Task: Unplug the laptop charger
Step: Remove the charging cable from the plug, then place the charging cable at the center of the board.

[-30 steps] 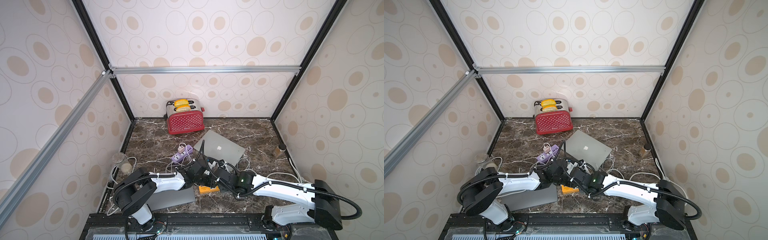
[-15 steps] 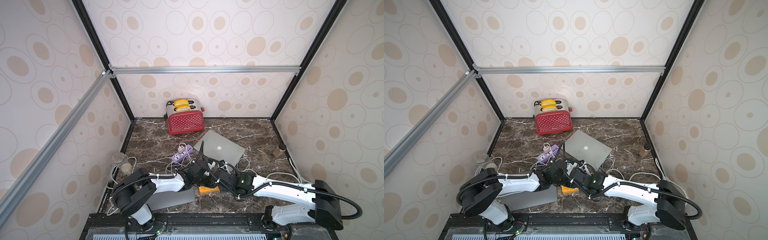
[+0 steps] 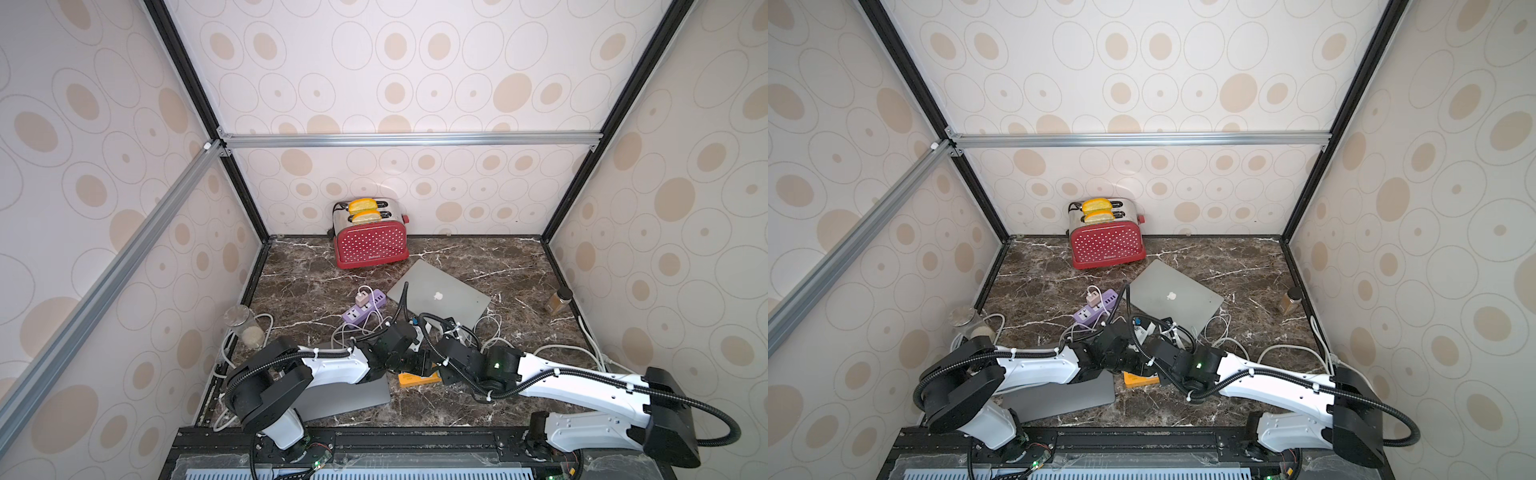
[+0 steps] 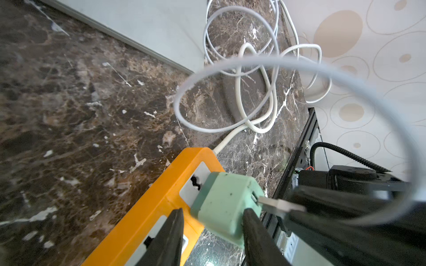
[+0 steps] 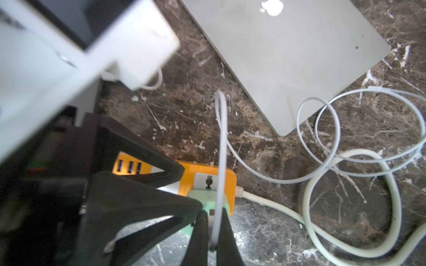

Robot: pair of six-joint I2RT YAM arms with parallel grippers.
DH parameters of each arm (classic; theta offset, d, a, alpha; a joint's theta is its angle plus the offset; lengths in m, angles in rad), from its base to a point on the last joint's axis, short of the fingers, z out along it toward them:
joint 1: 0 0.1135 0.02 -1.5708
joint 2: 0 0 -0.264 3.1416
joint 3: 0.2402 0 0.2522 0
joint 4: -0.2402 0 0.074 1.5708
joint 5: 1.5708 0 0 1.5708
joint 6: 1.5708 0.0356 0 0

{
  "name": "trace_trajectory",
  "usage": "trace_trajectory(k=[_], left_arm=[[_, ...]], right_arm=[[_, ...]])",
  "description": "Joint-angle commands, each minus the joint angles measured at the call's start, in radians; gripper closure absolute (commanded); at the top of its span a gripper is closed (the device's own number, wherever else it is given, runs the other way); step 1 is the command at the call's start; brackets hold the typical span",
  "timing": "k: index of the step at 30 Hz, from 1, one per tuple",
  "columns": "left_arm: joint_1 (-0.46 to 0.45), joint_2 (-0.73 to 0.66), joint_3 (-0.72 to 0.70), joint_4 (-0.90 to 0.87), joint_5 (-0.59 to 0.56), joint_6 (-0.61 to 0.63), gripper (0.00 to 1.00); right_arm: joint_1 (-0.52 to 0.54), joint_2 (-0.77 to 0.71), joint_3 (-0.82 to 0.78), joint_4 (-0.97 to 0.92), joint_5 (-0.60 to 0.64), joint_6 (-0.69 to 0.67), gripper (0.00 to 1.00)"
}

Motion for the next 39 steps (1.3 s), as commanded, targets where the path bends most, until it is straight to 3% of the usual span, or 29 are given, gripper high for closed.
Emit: trace_trajectory(k=[1, 6, 13, 18, 22, 28, 34, 39], left_arm=[[-0.024, 0.08, -0.054, -0.215, -0.069, 0.004, 0.57], [-0.024, 0.082, -0.05, -0.215, -0.071, 0.004, 0.57], [-0.025, 0.038, -0.011, -0.248, -0.066, 0.056, 0.55], [-0.025, -0.009, 0.07, -0.299, -0.05, 0.129, 0.51], [-0.026, -0.024, 0.165, -0.356, -0.049, 0.202, 0.44], [-0.026, -0.054, 0.306, -0.446, -0.067, 0.269, 0.43], [-0.024, -0.103, 0.409, -0.593, -0.174, 0.349, 0.41], [-0.005, -0.122, 0.416, -0.65, -0.251, 0.375, 0.41]], right_arm=[[0.01, -0.031, -0.003, 0.012, 0.034, 0.017, 1.0], [0.008, -0.024, 0.023, -0.028, 0.046, 0.005, 1.0], [0.001, -0.044, 0.103, -0.248, 0.166, 0.032, 1.0], [-0.082, -0.116, 0.149, -0.342, 0.174, -0.001, 1.0], [-0.199, -0.129, 0.225, -0.39, 0.156, -0.096, 1.0], [-0.435, -0.097, 0.395, -0.416, 0.067, -0.295, 1.0], [-0.683, -0.011, 0.541, -0.401, -0.066, -0.459, 1.0], [-0.898, 0.072, 0.6, -0.349, -0.216, -0.554, 1.0]])
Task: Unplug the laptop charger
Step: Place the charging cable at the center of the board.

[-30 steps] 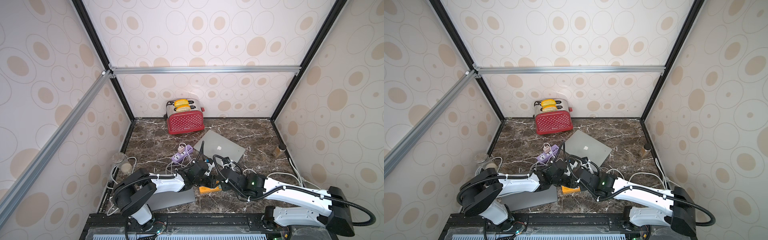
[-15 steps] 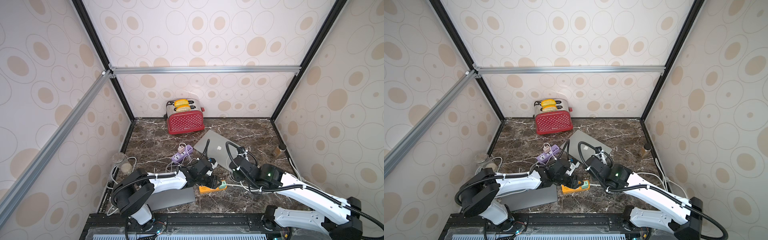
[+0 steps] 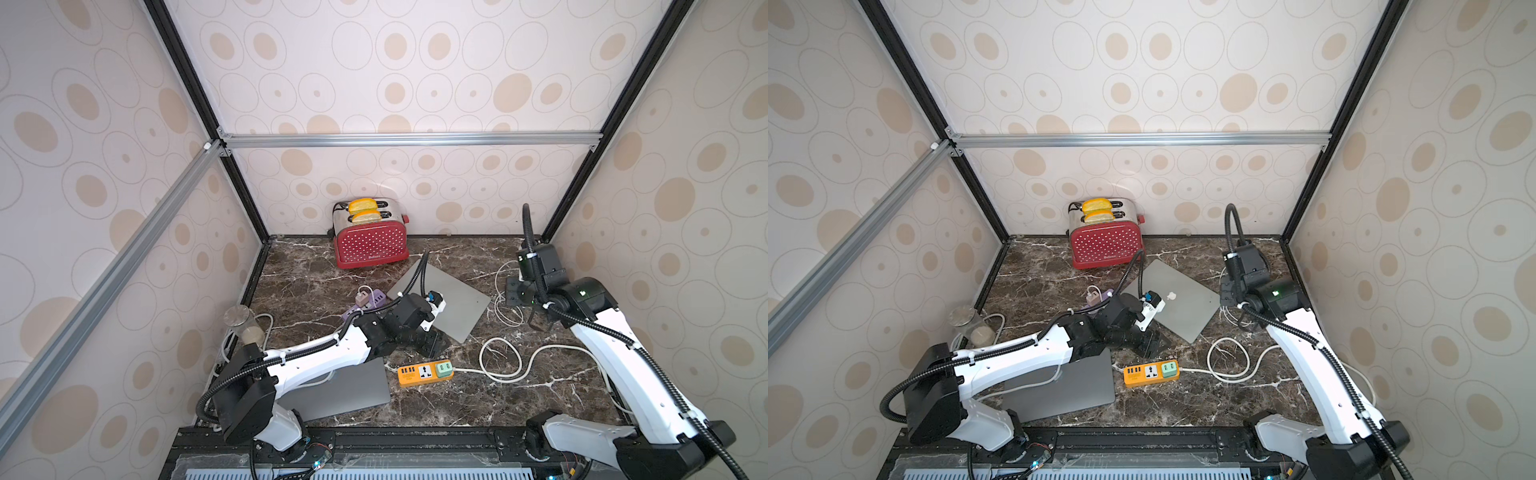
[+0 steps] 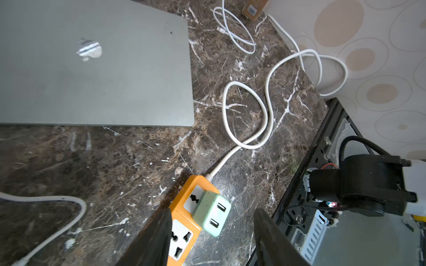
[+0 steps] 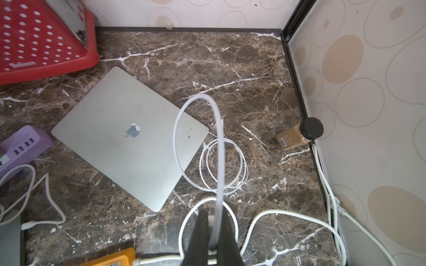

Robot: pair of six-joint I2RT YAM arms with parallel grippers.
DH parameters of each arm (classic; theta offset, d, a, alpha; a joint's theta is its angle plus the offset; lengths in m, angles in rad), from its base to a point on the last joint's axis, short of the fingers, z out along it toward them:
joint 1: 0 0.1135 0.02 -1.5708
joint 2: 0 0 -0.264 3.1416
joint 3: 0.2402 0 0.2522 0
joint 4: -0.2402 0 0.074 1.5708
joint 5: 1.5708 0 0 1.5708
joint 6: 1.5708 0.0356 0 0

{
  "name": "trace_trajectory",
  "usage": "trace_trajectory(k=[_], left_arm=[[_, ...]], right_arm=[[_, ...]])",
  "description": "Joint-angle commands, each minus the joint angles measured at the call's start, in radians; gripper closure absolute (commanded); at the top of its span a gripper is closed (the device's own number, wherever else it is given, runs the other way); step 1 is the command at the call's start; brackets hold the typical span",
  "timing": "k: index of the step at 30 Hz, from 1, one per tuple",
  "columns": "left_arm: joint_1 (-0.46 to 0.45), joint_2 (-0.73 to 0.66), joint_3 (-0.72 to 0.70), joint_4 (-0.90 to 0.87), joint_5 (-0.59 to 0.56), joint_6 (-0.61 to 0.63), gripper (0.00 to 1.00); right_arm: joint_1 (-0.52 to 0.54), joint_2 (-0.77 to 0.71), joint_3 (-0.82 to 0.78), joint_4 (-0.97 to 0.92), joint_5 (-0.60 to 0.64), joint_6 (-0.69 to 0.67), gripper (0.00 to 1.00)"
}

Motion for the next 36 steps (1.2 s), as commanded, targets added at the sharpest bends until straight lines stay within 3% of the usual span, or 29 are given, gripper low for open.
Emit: trace_trajectory(k=[1, 7, 18, 29, 30, 36], left_arm=[[0.014, -0.016, 0.014, -0.097, -0.079, 0.048, 0.41], [0.048, -0.055, -0.041, -0.066, -0.108, 0.031, 0.41], [0.097, -0.052, -0.094, -0.096, -0.052, 0.026, 0.41], [0.097, -0.026, -0.149, -0.02, -0.012, -0.066, 0.41], [0.097, -0.022, -0.146, -0.021, -0.009, -0.067, 0.42], [0.097, -0.009, -0.123, -0.068, -0.017, -0.076, 0.42]], right_arm=[[-0.101, 0.056, 0.044, 0.01, -0.115, -0.114, 1.0], [-0.239, 0.13, 0.076, 0.027, -0.174, -0.17, 1.0], [-0.347, 0.205, -0.195, 0.302, -0.392, -0.099, 1.0], [-0.446, 0.268, -0.33, 0.399, -0.432, -0.131, 1.0], [-0.455, 0.272, -0.336, 0.404, -0.435, -0.136, 0.98], [-0.469, 0.248, -0.367, 0.411, -0.429, -0.153, 0.59]])
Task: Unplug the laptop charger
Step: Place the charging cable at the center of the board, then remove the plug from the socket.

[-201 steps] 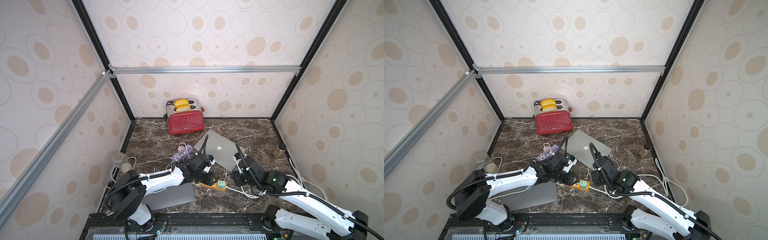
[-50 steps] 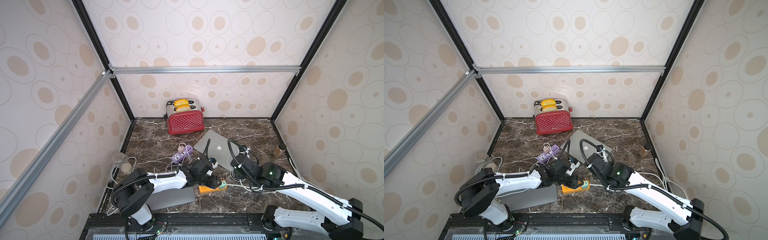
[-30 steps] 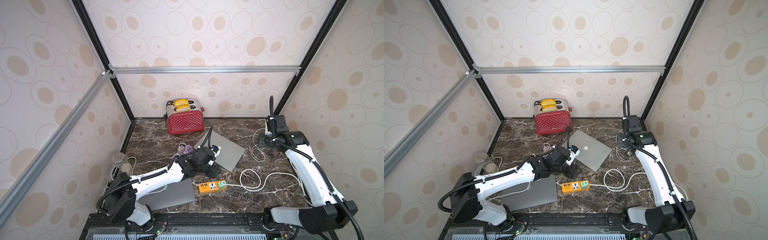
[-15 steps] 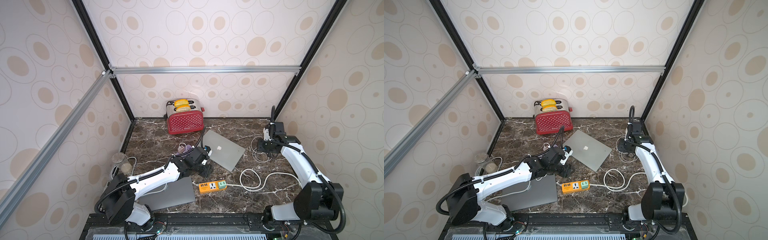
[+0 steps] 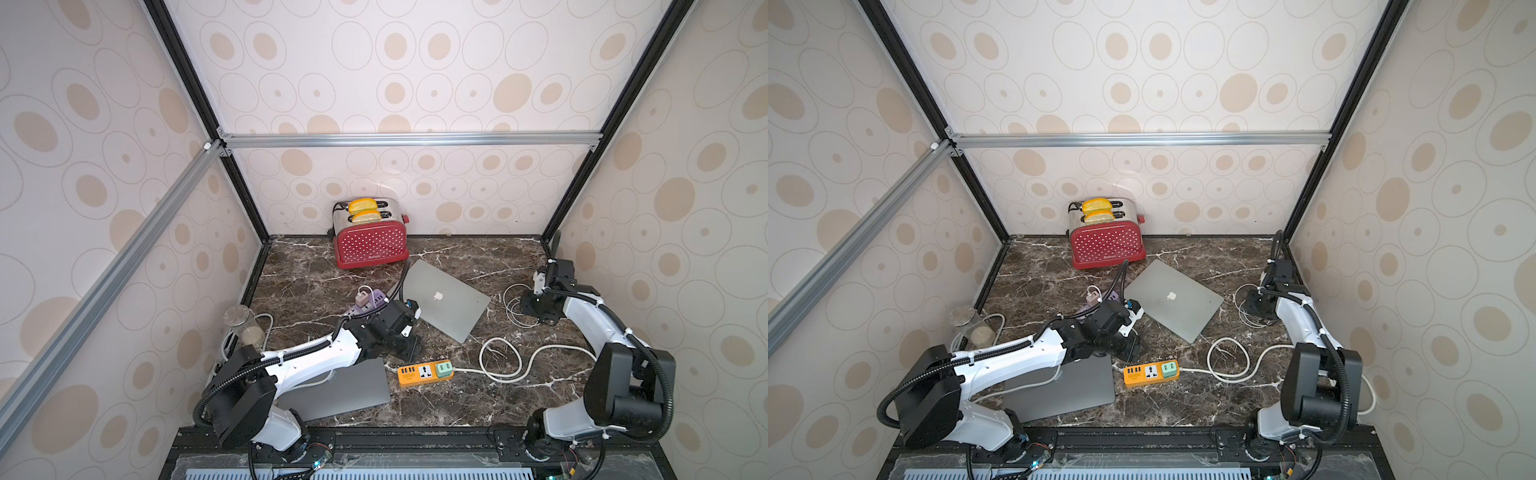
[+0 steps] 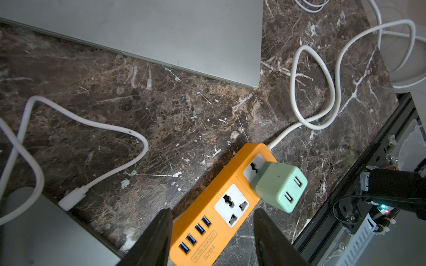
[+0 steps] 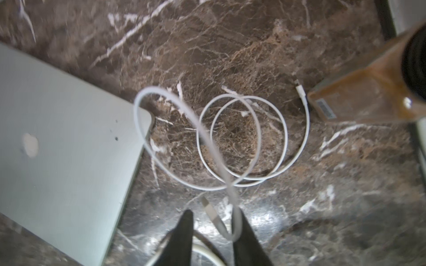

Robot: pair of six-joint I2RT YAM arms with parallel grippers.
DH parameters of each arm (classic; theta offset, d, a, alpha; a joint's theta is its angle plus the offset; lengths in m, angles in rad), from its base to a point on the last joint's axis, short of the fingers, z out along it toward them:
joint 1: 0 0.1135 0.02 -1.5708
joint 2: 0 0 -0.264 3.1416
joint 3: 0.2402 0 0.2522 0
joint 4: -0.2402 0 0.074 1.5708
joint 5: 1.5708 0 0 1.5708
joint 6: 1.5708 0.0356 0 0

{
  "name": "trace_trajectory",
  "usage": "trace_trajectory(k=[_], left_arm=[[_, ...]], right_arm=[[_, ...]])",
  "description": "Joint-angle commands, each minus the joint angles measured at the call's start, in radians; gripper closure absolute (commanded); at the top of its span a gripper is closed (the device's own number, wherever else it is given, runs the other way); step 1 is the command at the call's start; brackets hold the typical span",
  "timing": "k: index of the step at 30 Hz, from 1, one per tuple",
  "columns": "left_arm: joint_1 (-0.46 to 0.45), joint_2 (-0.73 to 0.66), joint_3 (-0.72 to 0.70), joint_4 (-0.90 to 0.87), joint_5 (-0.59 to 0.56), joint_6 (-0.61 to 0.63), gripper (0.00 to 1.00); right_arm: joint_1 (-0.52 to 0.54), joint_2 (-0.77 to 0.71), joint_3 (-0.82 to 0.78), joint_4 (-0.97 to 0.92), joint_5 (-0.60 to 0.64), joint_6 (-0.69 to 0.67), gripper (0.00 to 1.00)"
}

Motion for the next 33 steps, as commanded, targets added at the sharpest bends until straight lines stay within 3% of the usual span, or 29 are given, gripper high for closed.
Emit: trace_trajectory(k=[1, 11, 13, 15, 17, 24, 33], left_arm=[[0.004, 0.016, 0.035, -0.039, 0.004, -0.025, 0.42], [0.002, -0.048, -0.04, -0.057, 0.049, -0.059, 0.44], [-0.004, -0.057, -0.056, -0.061, 0.068, -0.064, 0.46], [-0.016, -0.06, -0.066, -0.073, 0.07, -0.069, 0.47], [-0.035, -0.056, -0.073, -0.077, 0.073, -0.072, 0.48], [-0.081, -0.023, -0.103, -0.068, 0.04, -0.133, 0.49], [-0.08, 0.059, -0.142, -0.024, 0.015, -0.177, 0.5]], right_arm=[[-0.001, -0.033, -0.016, 0.001, -0.002, -0.024, 0.55], [-0.001, -0.231, -0.025, -0.137, 0.08, -0.06, 0.39], [0.003, -0.281, -0.027, -0.169, 0.045, -0.057, 0.3], [0.027, -0.334, -0.046, -0.179, -0.012, -0.035, 0.28], [0.096, -0.388, -0.073, -0.193, -0.027, -0.007, 0.28], [0.502, -0.52, -0.218, -0.176, 0.054, 0.189, 0.29], [0.871, -0.495, -0.256, -0.159, 0.203, 0.34, 0.31]])
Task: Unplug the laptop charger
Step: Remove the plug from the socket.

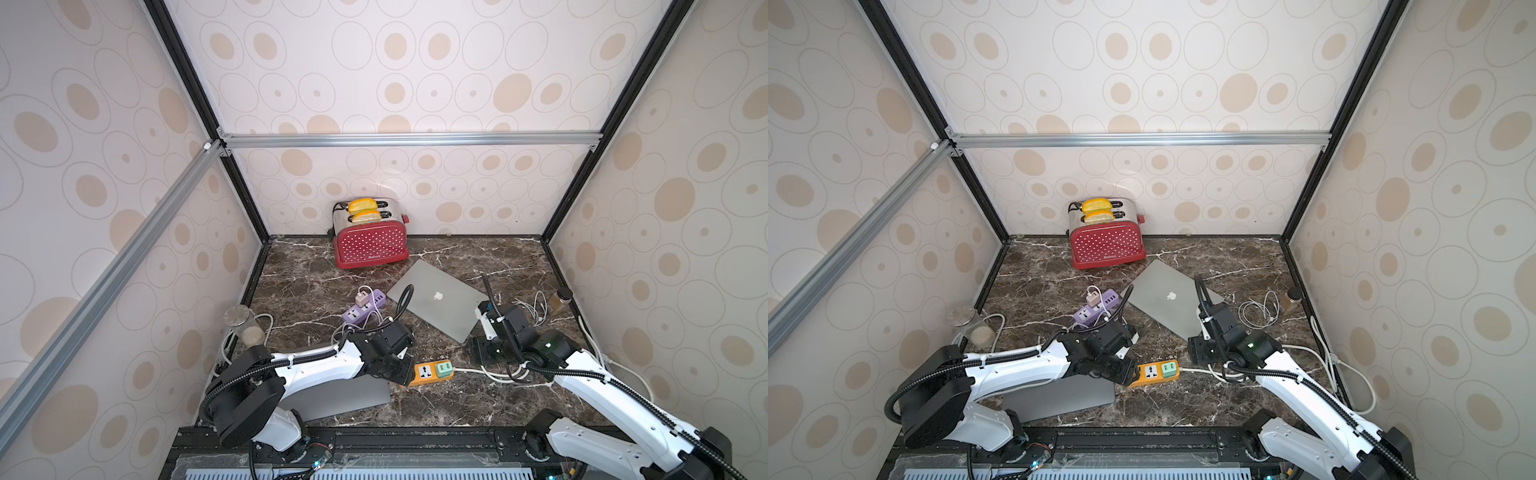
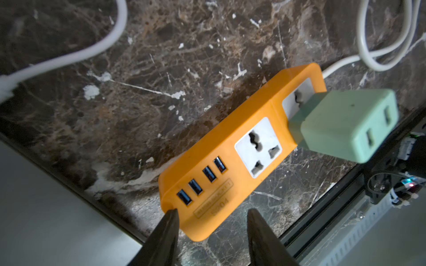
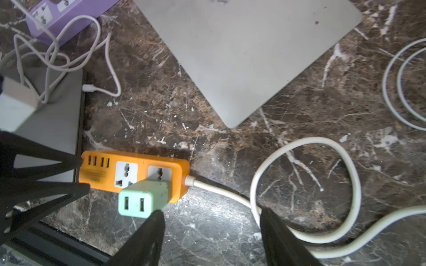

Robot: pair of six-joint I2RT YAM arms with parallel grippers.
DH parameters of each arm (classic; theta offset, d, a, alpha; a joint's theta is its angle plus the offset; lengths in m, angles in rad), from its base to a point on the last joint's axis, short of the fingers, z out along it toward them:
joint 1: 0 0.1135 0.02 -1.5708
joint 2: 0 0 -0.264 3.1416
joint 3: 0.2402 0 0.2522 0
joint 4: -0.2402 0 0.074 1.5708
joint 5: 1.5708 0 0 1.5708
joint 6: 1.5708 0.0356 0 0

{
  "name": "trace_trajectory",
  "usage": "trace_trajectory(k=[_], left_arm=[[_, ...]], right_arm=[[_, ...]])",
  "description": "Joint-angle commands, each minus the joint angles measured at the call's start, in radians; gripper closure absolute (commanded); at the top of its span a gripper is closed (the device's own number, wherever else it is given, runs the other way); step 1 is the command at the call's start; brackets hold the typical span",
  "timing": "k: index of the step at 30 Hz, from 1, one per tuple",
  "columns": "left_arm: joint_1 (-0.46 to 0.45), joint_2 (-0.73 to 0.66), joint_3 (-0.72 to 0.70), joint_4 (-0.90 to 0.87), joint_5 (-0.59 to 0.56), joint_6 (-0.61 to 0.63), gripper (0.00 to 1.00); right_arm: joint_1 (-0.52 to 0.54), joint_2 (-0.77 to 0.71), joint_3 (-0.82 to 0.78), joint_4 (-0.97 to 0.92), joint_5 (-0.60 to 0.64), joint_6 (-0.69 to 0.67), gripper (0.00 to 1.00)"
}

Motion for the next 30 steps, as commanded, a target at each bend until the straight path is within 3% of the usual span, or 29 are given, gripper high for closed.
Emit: trace_trajectory(k=[1, 9, 22, 30], left_arm=[[-0.006, 0.054, -0.019, 0.013, -0.028, -0.051, 0.5], [-0.006, 0.056, -0.069, 0.002, -0.047, -0.078, 0.5], [-0.006, 0.052, -0.09, 0.015, -0.034, -0.053, 0.49], [-0.006, 0.058, -0.102, 0.024, -0.046, -0.041, 0.49]], right_arm=[[0.092, 0.021, 0.001, 0.01, 0.087, 0.084, 0.31], [0.304, 0.209, 0.089, -0.022, 0.232, 0.162, 0.31], [0.366, 0.178, 0.01, 0.058, 0.239, 0.25, 0.37], [0.431, 0.272, 0.065, 0.029, 0.309, 0.314, 0.37]])
